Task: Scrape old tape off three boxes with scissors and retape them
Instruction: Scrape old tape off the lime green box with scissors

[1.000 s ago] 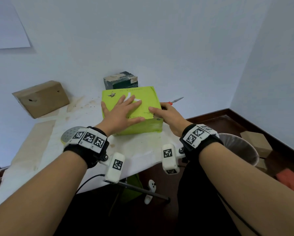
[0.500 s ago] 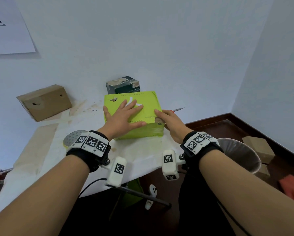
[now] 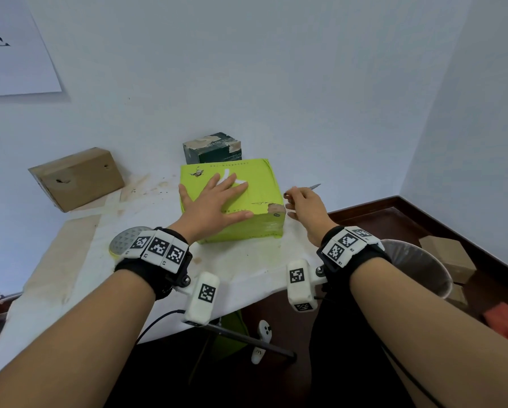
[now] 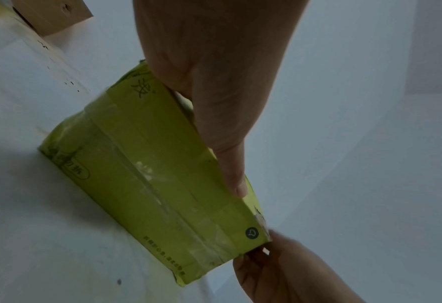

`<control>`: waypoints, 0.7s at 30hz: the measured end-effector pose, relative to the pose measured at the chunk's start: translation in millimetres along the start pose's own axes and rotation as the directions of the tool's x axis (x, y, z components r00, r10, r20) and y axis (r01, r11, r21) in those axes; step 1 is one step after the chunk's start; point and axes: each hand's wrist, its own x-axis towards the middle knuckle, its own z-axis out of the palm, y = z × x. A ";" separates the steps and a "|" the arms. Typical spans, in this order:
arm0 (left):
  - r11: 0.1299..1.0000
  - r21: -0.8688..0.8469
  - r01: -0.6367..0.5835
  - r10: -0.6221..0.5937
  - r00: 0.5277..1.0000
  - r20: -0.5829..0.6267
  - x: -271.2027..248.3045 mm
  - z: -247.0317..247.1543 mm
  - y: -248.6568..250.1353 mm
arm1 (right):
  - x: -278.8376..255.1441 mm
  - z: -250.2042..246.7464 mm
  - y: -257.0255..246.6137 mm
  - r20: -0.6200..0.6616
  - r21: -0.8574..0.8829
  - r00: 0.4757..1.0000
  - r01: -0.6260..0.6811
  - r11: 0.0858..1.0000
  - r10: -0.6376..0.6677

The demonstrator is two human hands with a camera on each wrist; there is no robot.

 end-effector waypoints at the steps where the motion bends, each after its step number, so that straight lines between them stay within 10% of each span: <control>1: 1.000 0.000 0.000 0.000 1.000 0.002 0.0 0.1 -0.2 | 4.3 -4.9 3.0 -0.047 -0.074 0.999 0.000 0.997 -0.003; 10: 1.000 -0.012 0.011 -0.010 0.999 0.036 4.8 -2.6 -1.3 | 16.3 -15.1 11.6 0.074 -0.744 0.967 -0.108 0.660 0.242; 21: 0.999 -0.017 0.033 -0.031 0.996 0.085 10.3 -7.5 -0.5 | 21.5 -20.4 8.2 0.055 -0.763 0.973 -0.105 0.638 0.226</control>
